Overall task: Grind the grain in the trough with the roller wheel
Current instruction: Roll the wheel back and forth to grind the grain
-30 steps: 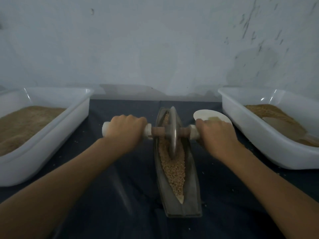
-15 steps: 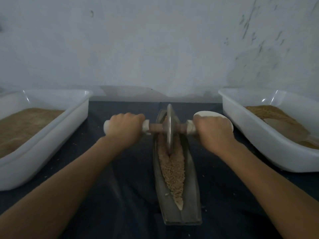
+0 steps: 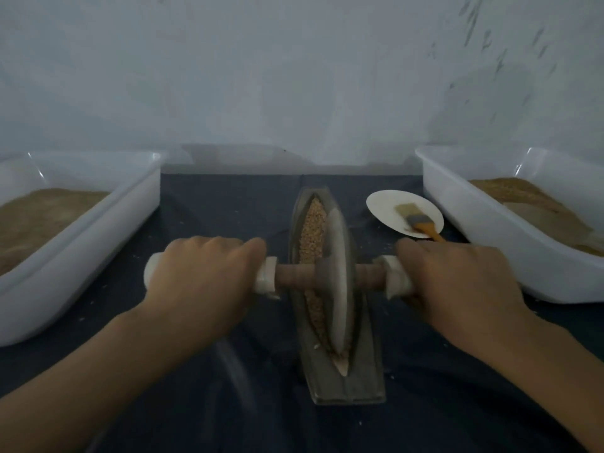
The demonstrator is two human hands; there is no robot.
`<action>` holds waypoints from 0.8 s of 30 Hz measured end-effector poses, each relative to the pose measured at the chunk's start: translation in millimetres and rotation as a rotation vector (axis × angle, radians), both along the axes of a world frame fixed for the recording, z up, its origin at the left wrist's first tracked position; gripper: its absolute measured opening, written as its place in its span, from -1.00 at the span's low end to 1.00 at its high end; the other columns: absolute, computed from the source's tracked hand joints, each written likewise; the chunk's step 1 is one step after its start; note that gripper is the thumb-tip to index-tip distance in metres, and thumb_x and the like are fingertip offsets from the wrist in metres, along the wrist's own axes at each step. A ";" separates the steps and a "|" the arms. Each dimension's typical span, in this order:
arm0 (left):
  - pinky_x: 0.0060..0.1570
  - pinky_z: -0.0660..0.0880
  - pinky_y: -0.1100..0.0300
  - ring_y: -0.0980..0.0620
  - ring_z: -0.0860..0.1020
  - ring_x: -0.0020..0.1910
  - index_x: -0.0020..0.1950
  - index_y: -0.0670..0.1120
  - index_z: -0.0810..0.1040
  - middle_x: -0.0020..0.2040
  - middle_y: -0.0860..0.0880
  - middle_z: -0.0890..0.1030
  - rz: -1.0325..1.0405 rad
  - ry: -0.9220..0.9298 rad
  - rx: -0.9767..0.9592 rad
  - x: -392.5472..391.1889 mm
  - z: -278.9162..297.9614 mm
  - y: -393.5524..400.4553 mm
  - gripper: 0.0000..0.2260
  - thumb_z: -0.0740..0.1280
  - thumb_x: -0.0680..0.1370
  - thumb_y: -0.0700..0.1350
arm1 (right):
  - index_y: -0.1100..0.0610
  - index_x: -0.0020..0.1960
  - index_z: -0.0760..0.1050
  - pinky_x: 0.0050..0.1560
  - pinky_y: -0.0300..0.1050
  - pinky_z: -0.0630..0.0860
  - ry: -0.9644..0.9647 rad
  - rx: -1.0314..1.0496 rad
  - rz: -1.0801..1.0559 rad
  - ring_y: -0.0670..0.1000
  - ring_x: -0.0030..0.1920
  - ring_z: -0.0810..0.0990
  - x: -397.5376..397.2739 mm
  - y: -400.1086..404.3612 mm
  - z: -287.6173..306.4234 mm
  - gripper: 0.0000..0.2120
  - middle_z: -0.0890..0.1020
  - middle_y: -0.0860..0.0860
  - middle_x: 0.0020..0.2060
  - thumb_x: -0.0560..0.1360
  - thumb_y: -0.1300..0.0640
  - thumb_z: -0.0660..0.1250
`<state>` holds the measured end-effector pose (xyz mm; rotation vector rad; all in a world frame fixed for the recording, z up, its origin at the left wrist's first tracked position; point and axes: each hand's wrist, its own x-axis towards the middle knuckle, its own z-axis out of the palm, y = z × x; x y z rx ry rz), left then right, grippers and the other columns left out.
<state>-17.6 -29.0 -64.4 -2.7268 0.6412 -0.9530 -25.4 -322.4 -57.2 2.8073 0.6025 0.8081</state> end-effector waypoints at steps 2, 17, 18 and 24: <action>-0.45 0.18 0.18 -0.02 0.34 -0.53 -0.28 0.06 0.22 -0.46 0.10 0.30 0.108 0.035 0.013 17.5 -1.0 -6.6 -0.60 0.48 0.29 0.02 | 0.09 -0.33 0.38 -0.56 -0.29 0.12 -0.010 -0.019 -0.037 0.07 -0.61 0.37 18.7 4.2 -4.2 -0.57 0.38 -0.02 -0.56 0.03 0.20 0.63; -0.43 0.19 0.18 -0.08 0.41 -0.49 -0.27 0.07 0.20 -0.45 0.09 0.26 0.141 0.096 -0.004 8.0 0.3 -6.4 -0.65 0.40 0.35 0.12 | 0.09 -0.31 0.38 -0.47 -0.30 0.04 -0.144 -0.056 -0.007 0.08 -0.60 0.38 19.5 6.5 -1.2 -0.57 0.45 0.02 -0.52 0.05 0.15 0.62; -0.46 0.11 0.23 -0.07 0.35 -0.57 -0.29 0.06 0.19 -0.48 0.10 0.25 0.075 0.030 0.012 -5.7 1.2 -3.0 -0.59 0.45 0.29 0.08 | 0.09 -0.33 0.37 -0.52 -0.29 0.13 -0.137 -0.020 0.031 0.07 -0.63 0.35 6.2 2.7 -0.9 -0.56 0.40 -0.01 -0.55 0.02 0.18 0.62; -0.44 0.02 0.20 -0.05 0.30 -0.51 -0.28 0.05 0.18 -0.48 0.06 0.28 0.206 0.060 0.032 13.2 -1.0 -8.7 -0.63 0.40 0.37 0.05 | 0.08 -0.29 0.37 -0.50 -0.23 0.20 -0.028 0.025 -0.025 0.05 -0.56 0.30 28.4 3.1 -8.1 -0.60 0.43 0.01 -0.52 0.13 0.10 0.60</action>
